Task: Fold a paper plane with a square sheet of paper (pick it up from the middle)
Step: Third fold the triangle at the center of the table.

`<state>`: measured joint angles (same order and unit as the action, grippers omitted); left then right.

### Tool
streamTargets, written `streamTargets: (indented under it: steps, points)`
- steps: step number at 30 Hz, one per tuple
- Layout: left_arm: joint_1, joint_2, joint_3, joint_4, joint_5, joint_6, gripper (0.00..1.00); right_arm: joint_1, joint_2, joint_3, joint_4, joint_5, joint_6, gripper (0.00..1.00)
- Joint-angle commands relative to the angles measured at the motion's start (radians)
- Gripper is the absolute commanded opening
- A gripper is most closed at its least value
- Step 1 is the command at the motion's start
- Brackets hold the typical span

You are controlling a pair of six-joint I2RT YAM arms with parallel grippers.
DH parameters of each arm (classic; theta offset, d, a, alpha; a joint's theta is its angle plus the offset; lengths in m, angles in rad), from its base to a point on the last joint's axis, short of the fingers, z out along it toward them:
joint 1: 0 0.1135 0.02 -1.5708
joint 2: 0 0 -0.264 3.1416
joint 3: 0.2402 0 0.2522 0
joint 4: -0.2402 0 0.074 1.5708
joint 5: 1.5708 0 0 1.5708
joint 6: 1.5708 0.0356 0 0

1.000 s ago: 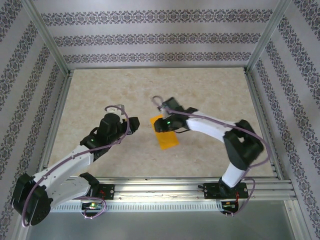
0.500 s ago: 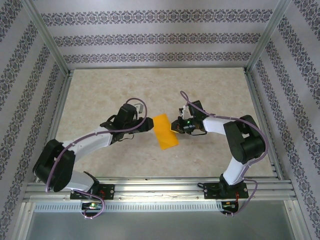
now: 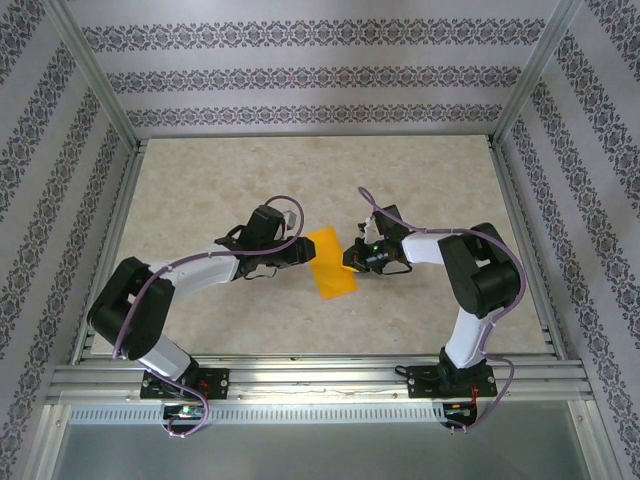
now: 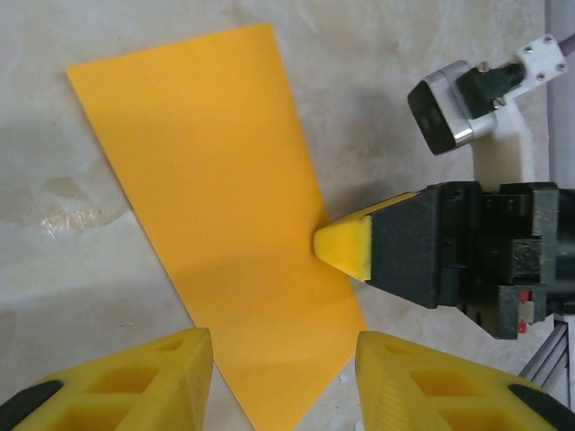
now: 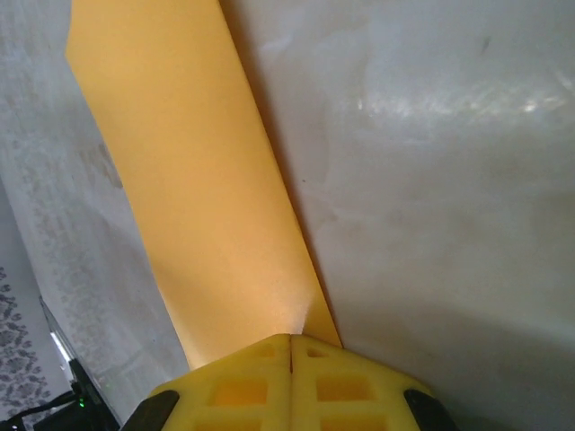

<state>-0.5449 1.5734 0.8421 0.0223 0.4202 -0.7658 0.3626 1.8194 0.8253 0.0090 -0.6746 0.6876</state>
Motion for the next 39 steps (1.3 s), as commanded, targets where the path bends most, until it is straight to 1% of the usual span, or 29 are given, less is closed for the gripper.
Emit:
streamTargets:
  steps: [1, 6, 8, 12, 15, 17, 20, 30, 39]
  points:
    - [0.022, 0.039, 0.004, 0.052, 0.031, -0.066, 0.47, 0.008, 0.010, -0.067, -0.006, 0.082, 0.081, 0.04]
    - [0.040, 0.100, 0.004, 0.067, 0.050, -0.127, 0.47, 0.041, -0.036, -0.118, 0.013, 0.184, 0.191, 0.03]
    - [0.049, 0.125, 0.009, 0.071, 0.068, -0.138, 0.46, 0.050, -0.039, -0.124, 0.012, 0.201, 0.221, 0.03]
    - [0.049, 0.153, 0.020, 0.067, 0.079, -0.134, 0.46, 0.051, -0.028, -0.126, 0.024, 0.190, 0.245, 0.02]
    - [0.049, 0.182, 0.045, 0.037, 0.079, -0.120, 0.43, 0.056, -0.028, -0.123, 0.025, 0.190, 0.248, 0.02]
    - [0.048, 0.202, 0.060, 0.034, 0.092, -0.117, 0.39, 0.056, -0.025, -0.117, 0.025, 0.179, 0.246, 0.02]
    - [0.049, 0.229, 0.079, 0.039, 0.114, -0.119, 0.36, 0.058, -0.025, -0.115, 0.023, 0.176, 0.245, 0.01]
    - [0.048, 0.277, 0.104, 0.027, 0.124, -0.127, 0.36, 0.058, -0.022, -0.127, 0.032, 0.162, 0.243, 0.00]
    - [0.045, 0.306, 0.112, 0.044, 0.153, -0.127, 0.32, 0.058, -0.024, -0.117, 0.019, 0.158, 0.222, 0.00]
